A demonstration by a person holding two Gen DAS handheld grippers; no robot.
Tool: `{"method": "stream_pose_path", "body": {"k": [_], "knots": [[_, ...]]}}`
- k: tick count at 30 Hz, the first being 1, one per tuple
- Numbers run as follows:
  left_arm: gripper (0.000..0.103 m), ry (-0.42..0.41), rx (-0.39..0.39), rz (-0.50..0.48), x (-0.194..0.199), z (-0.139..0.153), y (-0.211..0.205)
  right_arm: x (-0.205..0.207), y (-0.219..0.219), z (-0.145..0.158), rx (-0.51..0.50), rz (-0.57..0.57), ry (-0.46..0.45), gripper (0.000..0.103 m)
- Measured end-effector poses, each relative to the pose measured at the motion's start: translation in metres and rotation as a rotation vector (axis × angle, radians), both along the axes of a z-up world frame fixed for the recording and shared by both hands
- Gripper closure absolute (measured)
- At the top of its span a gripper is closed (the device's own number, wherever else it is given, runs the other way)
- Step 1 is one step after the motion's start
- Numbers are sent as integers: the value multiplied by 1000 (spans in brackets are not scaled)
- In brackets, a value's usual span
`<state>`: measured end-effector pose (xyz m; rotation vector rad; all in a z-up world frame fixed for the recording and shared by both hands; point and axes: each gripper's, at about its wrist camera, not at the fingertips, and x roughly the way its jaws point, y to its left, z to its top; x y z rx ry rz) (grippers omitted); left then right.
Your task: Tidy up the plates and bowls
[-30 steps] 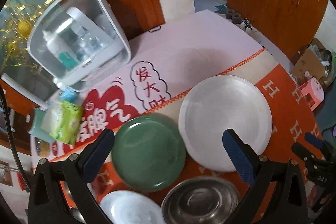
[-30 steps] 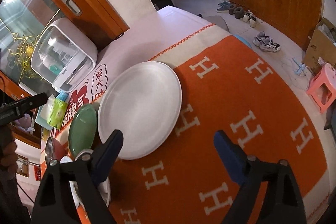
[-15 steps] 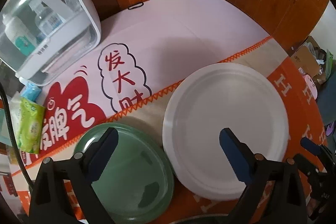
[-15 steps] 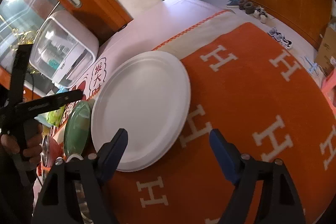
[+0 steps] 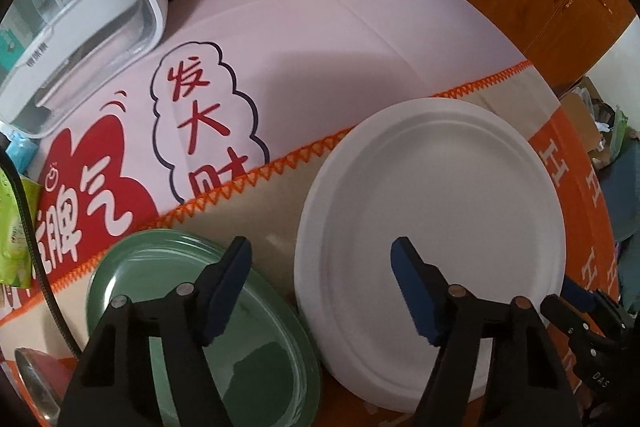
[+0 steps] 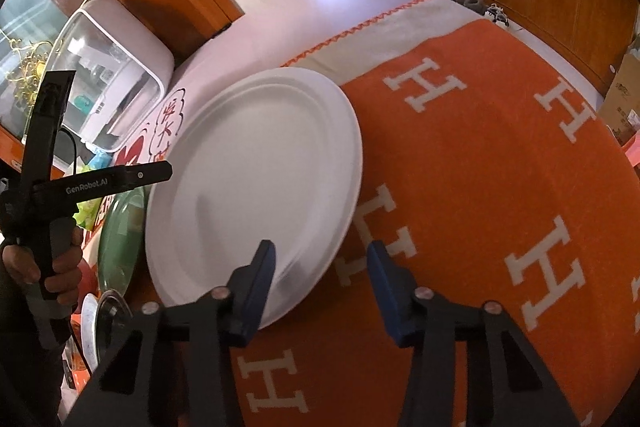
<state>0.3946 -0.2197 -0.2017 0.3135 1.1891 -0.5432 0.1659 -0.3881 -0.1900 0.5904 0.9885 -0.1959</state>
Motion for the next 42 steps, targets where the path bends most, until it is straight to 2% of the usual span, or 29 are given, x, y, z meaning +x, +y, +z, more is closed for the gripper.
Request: {"method": "stream_pose_path", "body": {"k": [3,6,7,12,18,23,34,42], "knots": [[41,15,-8,-4,2,-4,-3,1,-1,-1,-10,3,-1,67],[55,46,-19,-1,5,-11,-6,1,-2,-2,1,14,-11,75],[56,49,-17,3,5,-13,-6,2,-1,-2,6,19,-16,77],[62,82,-33,26,10,-22,-6,2,-1,-2,6,18,-21,77],[63,78,-31,31,8,-24,-10,2,-1,-1,2,16,-22,78],[64,60,-39,6,-2,-13,-13,0,-2,1,-7,7,-16,79],[64,17,-171,55,-15,36,-4,-13,-12,33,-59,-6,-82,79],[64,-23,-195,79,-42,69,15,-27,-9,60,-65,-1,-138,79]]}}
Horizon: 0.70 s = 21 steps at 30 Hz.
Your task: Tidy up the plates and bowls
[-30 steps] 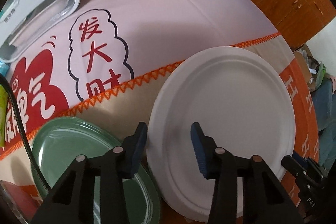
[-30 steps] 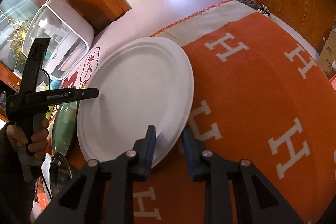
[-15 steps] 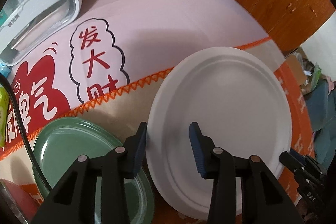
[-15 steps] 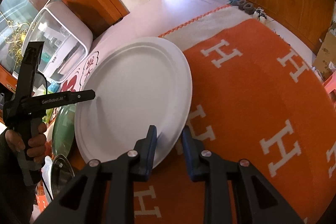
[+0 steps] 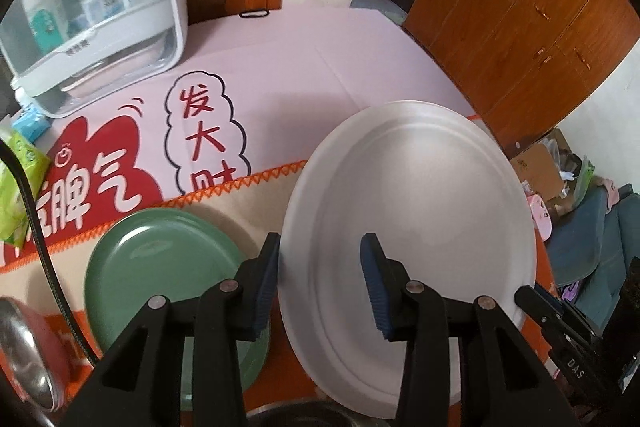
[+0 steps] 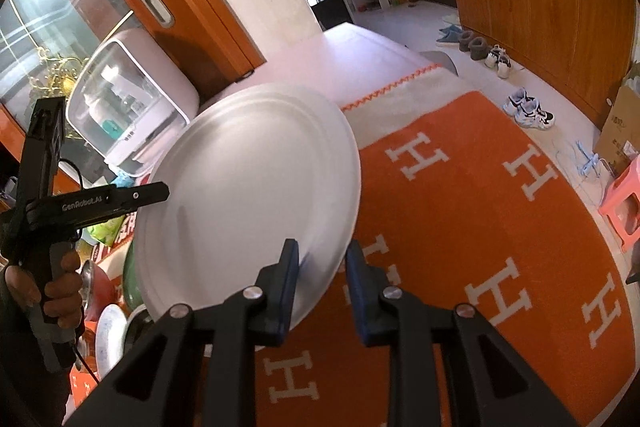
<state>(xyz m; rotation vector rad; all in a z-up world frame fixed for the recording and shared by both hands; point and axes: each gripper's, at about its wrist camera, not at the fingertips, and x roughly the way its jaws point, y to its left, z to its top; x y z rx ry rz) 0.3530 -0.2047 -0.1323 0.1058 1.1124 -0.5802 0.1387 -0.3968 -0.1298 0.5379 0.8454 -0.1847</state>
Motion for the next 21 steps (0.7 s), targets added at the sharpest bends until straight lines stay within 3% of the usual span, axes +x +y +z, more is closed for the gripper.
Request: {"method": "stream_pose_path", "body": {"k": [15,21], "knots": [[64,-90,-29,85,-86,76,70,-42,39,48,10,93,-111,79],[64,-118,-37,137,-122,91,101,-64,63,63,-1,155,-139,79]]}}
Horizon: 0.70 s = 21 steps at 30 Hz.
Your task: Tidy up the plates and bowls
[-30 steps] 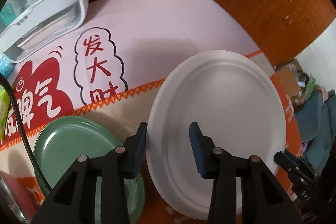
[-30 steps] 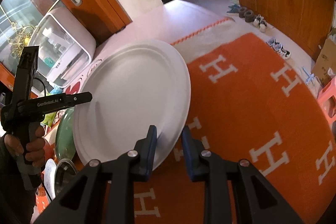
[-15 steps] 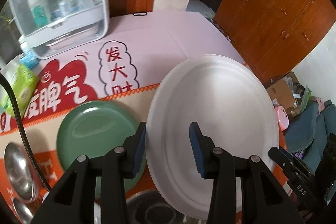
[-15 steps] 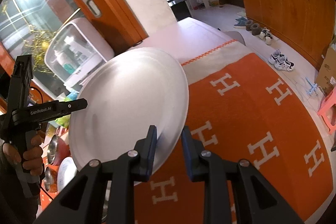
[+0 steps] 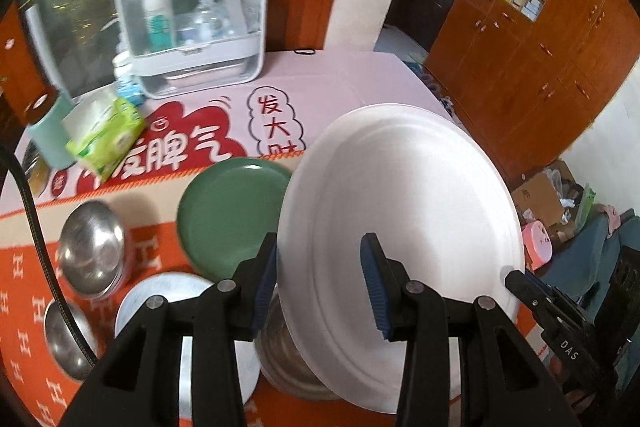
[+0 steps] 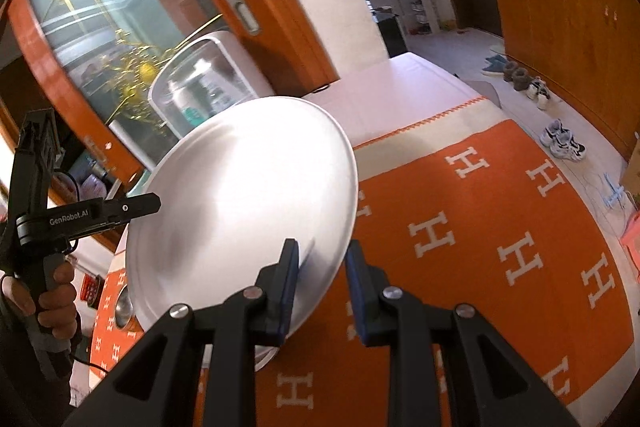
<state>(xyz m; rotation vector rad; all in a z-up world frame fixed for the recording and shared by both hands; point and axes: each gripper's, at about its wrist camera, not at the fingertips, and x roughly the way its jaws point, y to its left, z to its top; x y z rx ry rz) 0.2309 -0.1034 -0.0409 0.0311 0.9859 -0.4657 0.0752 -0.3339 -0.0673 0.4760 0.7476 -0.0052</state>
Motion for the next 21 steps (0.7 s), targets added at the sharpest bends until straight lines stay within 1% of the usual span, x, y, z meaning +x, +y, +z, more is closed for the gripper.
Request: {"method": "stream_pose_path", "body": {"k": [5,10,14,17,21], "knots": [[64,-14,-6,31,-32,5,27,-18,19,10,-31,50,-18,79],[64,-13,6,65,-64,1,51,-34,41,14,-86,104,-11,79],[64,-14,21,93,-94,-6,69,-42,56,14,-112,136,15,79],[64,-10,24,109,-111,-13,78,-52,69,13,-152,158,34,79],[64,23,25,134,-132,-26,93,-60,85,6,-188,185,96,79]]}}
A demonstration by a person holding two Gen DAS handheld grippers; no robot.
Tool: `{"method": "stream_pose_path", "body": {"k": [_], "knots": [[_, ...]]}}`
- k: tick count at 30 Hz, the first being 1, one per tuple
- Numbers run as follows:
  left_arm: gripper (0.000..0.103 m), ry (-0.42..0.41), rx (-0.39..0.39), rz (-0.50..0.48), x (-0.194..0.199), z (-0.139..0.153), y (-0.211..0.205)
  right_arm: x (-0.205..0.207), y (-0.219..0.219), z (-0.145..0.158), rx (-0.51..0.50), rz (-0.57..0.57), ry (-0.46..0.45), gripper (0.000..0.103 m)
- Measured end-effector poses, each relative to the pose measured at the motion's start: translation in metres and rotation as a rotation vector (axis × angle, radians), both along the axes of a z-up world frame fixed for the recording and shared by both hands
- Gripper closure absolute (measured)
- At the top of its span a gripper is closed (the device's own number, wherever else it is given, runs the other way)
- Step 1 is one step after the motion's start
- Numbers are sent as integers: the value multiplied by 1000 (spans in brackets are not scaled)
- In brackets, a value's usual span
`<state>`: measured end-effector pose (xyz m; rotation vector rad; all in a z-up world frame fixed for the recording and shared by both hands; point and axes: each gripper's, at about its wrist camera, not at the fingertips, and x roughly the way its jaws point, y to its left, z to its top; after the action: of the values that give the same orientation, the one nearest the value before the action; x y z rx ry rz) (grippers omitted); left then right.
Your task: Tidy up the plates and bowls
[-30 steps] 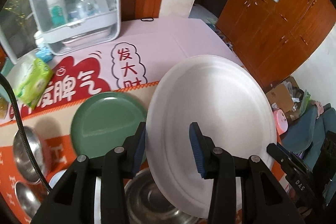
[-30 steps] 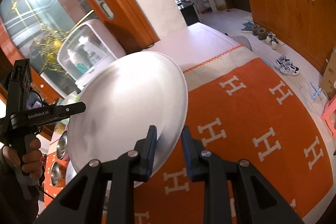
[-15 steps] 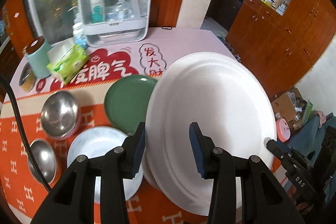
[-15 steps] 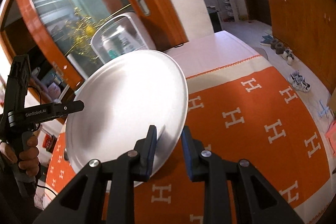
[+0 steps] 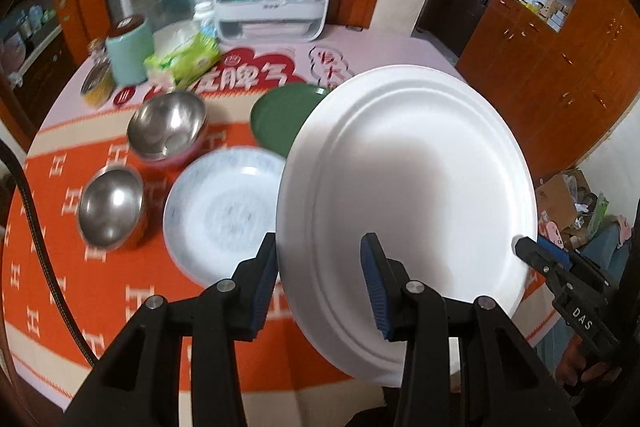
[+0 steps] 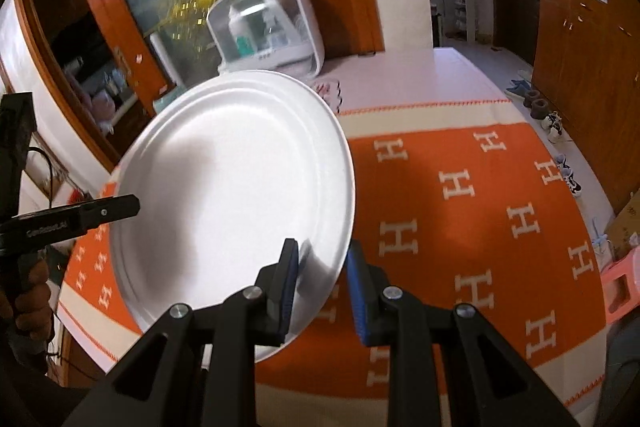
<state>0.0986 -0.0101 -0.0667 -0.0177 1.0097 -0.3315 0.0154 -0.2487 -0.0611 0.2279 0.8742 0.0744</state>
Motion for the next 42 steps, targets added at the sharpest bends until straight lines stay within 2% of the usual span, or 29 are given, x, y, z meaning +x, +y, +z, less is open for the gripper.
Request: {"method": "stream_pose_path", "body": {"k": [4,14,21,32,42], "knots": [[64,42,-7,20,-18,-16,14,-9,13,-11,-12,17,76,79],[64,157,29,37,-54,-55,36,-32,37,-45,-29,46,253,79],[64,178,91,60,-73,-72,37,-41,50,-66,-30,75,358,78],[64,219,130,125,-91,-108,46,-45,68,-91,-66,144,451,78],[63,195,167,128,-89,-122,52,-37,86,-104,-93,153,475,74]]}}
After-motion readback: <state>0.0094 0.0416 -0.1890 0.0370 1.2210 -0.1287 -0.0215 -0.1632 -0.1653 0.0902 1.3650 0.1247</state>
